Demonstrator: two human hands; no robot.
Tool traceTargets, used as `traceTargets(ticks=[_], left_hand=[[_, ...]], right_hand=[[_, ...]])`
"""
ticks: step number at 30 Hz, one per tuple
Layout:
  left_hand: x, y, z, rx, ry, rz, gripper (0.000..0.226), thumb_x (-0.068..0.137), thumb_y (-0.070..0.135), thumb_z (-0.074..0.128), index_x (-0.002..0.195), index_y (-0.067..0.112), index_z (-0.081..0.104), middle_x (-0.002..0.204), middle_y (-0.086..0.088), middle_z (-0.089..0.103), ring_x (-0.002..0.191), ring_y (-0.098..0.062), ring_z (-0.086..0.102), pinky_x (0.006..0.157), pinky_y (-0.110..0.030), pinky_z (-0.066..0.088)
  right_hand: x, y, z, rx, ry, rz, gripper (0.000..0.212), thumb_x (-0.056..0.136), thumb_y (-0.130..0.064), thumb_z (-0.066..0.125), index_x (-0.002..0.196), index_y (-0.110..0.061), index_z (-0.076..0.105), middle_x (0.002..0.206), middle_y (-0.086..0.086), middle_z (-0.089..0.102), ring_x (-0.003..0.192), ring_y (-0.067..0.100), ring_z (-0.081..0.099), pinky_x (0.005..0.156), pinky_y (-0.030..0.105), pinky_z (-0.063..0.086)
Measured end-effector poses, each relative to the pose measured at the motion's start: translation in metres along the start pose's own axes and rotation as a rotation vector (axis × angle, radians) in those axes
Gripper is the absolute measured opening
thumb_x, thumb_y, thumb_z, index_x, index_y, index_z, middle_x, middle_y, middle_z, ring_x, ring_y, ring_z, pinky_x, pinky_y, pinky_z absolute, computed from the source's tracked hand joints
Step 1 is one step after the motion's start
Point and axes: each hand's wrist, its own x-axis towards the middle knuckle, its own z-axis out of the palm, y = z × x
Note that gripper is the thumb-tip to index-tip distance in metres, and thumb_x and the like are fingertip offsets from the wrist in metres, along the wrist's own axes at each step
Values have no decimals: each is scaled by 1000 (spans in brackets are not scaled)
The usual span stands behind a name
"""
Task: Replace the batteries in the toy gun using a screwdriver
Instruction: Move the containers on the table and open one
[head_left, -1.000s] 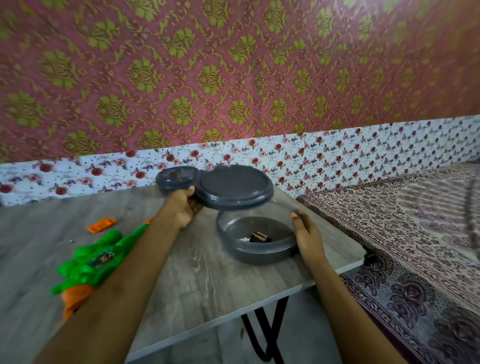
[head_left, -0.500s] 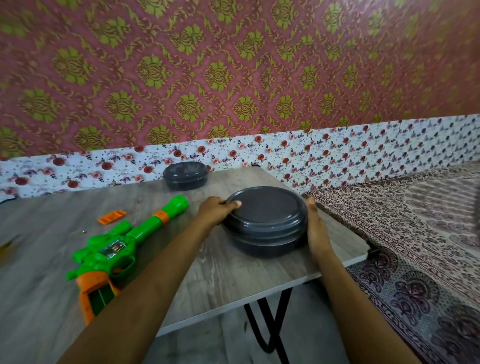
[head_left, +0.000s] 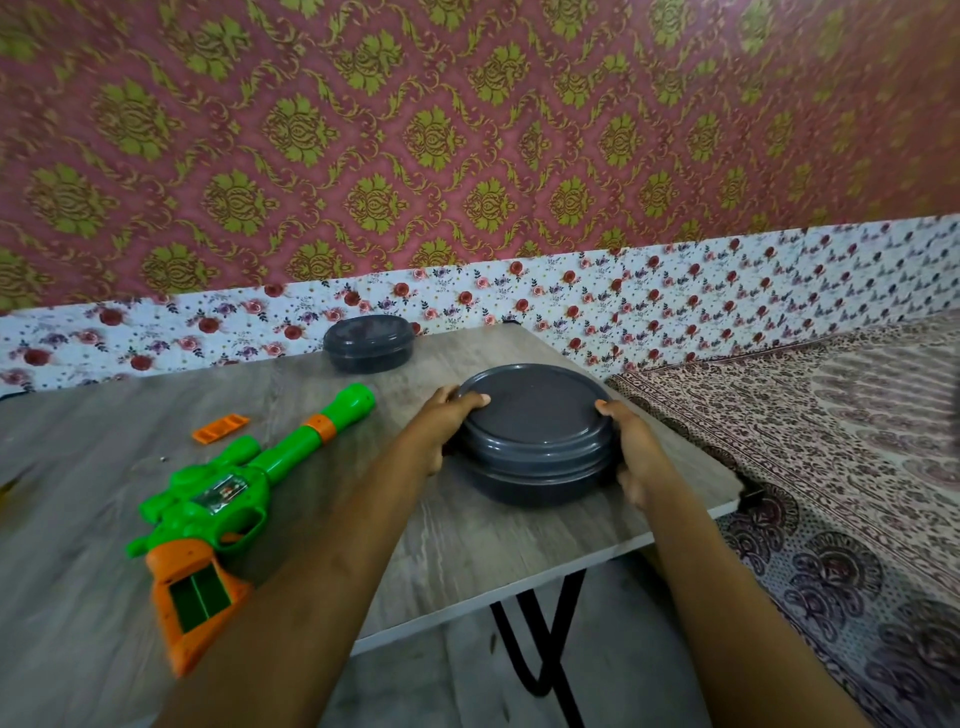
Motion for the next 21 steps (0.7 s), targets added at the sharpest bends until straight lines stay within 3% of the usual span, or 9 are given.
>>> traceTargets(ticks=[3,6,11,14,16,18,21], left_hand=[[4,-6,0,-91,-20,30,44,84,21,67,126,15,55,123,-11,62,110,-28,59,95,-37,49],[7,-7,1,-153,-14,19,41,82,16,68,122,14,59,117,-12,65,108,-29,60,95,-38,50],[15,-7,0,-219,5,-33,35,78,9,69,113,10,65,106,-14,67,97,-30,62,82,-33,51],[18,-5,1,-239,21,-73,28,76,5,68,103,11,68,100,-14,67,94,-29,62,76,-31,51],[19,-3,1,-242,48,-104,26,73,3,69,98,9,70,102,-15,68,92,-30,62,70,-30,51],[19,-1,-1,-232,72,-125,21,71,2,70,92,8,70,102,-15,68,90,-31,62,68,-30,50],[18,-1,0,-235,100,-130,20,70,-1,71,89,6,69,101,-16,67,86,-31,63,70,-32,52]], right_hand=[[3,1,2,6,9,-8,23,90,-30,49,101,-12,60,93,7,64,91,24,58,70,32,43],[5,1,2,4,26,-11,27,89,-29,49,106,-10,59,90,7,64,89,24,58,67,32,43],[10,2,0,17,79,0,39,82,-29,58,116,-10,58,113,13,63,105,29,58,69,33,44],[12,2,1,22,108,-14,40,79,-27,60,115,-9,58,115,12,63,105,28,58,69,32,44],[11,1,2,38,144,-41,31,81,-22,60,108,-8,59,107,10,63,97,24,57,68,30,44],[10,0,6,71,182,-68,6,82,-16,59,87,-11,57,93,8,61,85,21,56,70,31,46],[7,-1,11,138,245,-99,17,81,-11,60,71,-17,48,81,5,57,85,24,56,82,37,48]])
